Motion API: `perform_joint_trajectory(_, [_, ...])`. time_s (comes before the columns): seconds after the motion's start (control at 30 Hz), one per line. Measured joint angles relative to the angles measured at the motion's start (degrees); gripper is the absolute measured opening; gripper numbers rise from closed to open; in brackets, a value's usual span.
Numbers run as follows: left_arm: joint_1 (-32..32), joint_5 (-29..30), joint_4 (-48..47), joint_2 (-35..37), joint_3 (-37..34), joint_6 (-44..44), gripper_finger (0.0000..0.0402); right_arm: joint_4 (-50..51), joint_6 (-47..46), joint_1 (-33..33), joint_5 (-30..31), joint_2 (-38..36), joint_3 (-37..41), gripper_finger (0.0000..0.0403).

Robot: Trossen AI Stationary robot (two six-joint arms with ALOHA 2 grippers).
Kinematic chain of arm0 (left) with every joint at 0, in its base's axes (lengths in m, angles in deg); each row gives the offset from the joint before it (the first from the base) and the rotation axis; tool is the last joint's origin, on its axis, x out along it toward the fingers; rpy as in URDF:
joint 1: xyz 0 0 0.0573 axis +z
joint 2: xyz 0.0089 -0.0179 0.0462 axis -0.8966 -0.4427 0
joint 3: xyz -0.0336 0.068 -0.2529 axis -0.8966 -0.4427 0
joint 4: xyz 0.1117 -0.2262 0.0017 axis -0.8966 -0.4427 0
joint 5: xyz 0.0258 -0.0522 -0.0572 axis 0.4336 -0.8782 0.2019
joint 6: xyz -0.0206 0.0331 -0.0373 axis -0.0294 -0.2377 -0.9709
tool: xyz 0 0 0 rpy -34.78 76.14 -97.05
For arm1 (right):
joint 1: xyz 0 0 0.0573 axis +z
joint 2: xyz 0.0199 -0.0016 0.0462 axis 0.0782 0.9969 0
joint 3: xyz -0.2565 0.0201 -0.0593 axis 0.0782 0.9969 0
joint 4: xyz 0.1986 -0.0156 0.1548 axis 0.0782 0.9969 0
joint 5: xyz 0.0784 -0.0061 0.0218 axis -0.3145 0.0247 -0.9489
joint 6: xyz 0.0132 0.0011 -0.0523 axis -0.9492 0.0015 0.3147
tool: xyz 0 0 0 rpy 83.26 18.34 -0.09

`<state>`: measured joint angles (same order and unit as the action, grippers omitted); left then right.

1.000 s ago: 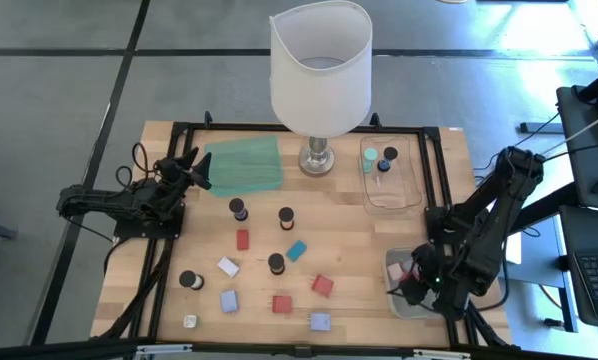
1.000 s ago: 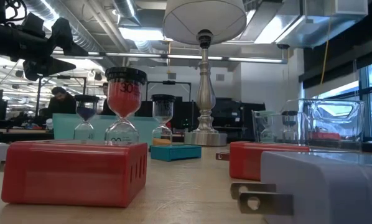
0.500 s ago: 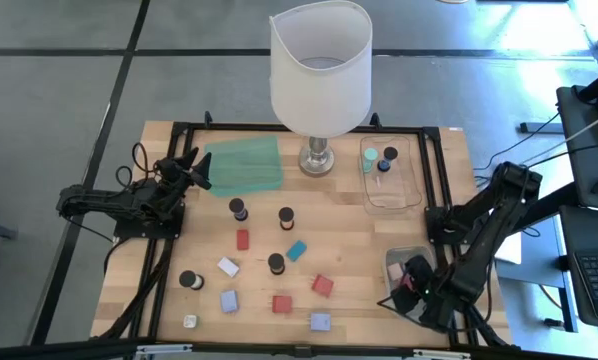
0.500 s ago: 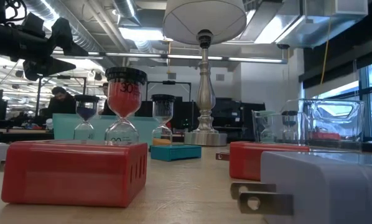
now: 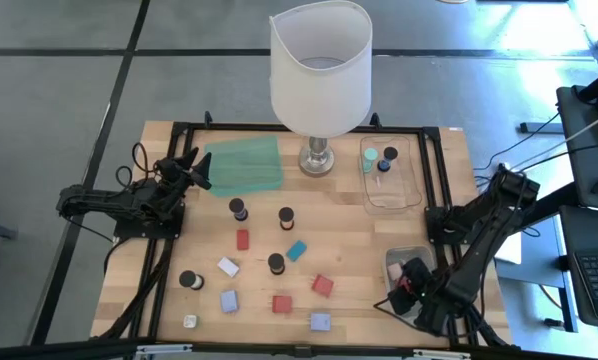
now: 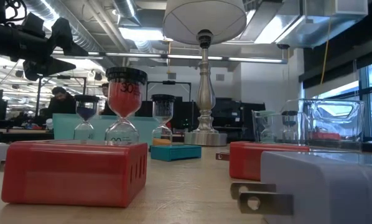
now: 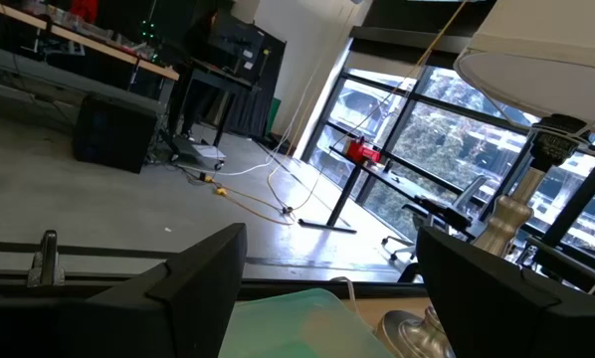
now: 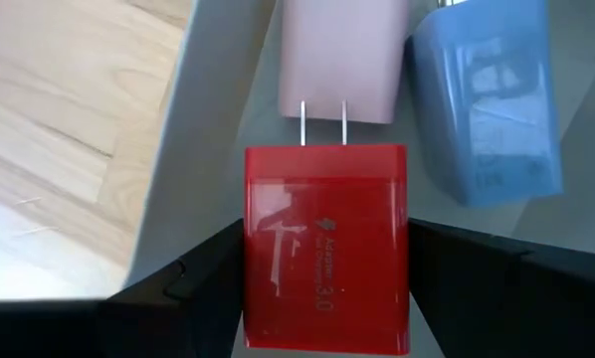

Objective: Pick & Place Office items
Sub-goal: Put the top red charger adapter into the gray bin

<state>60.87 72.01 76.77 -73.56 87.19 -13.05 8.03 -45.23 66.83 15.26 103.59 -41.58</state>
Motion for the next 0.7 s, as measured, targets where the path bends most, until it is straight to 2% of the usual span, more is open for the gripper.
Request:
perform_joint_trajectory(0.3, [0.0, 0.0, 0.0, 0.0, 0.0, 0.0, 0.029, -1.5, 0.0, 0.0, 0.0, 2.6, 0.0, 0.0241])
perform_joint_trajectory(0.47, [0.0, 0.0, 0.0, 0.0, 0.0, 0.0, 0.029, -1.7, 1.3, 0.0, 2.9, 2.7, 0.0, 0.0241])
perform_joint_trajectory(0.7, [0.0, 0.0, 0.0, 0.0, 0.0, 0.0, 0.029, -2.5, 1.6, 0.0, 3.2, 2.7, 0.0, 0.0241])
